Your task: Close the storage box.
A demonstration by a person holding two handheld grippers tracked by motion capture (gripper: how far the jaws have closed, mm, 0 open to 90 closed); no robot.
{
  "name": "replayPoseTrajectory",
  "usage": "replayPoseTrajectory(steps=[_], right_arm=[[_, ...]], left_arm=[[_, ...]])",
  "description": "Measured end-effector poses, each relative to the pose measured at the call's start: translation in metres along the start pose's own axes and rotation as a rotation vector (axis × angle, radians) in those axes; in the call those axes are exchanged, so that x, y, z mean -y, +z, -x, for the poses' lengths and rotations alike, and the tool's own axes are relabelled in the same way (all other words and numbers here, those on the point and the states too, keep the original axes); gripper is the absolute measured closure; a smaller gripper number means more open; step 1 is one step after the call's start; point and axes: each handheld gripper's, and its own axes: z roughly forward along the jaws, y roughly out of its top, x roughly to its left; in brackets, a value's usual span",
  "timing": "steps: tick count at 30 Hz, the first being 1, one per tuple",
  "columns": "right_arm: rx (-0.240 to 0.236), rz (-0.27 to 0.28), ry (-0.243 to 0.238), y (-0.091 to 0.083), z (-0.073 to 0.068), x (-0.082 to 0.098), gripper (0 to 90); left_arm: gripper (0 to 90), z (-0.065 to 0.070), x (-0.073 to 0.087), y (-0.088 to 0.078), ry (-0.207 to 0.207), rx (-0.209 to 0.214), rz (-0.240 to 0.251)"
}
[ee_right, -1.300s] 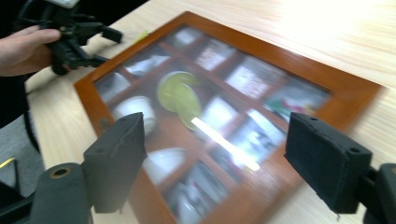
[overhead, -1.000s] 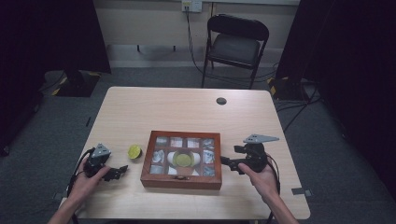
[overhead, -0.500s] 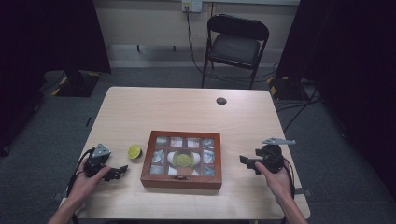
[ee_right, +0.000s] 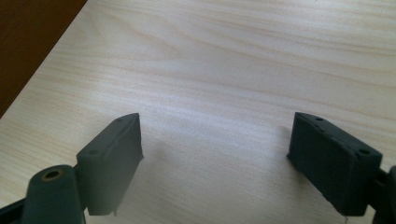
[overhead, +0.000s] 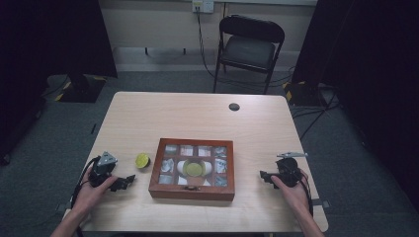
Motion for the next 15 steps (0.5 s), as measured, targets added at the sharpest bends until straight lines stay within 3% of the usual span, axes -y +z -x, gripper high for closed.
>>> replayPoseTrajectory(steps=[6, 11, 15], right_arm=[[0.098, 0.055, -0.032, 0.004, -0.007, 0.009, 14.1], [0.110, 0.132, -0.032, 0.008, -0.009, 0.016, 9.8], [0.120, 0.131, -0.022, 0.008, -0.010, 0.017, 9.7]], left_arm=[[0.0, 0.000, 0.000, 0.000, -0.001, 0.000, 0.000], [0.0, 0.000, 0.000, 0.000, -0.001, -0.003, 0.002], [0.0, 0.000, 0.000, 0.000, 0.001, -0.003, 0.000]])
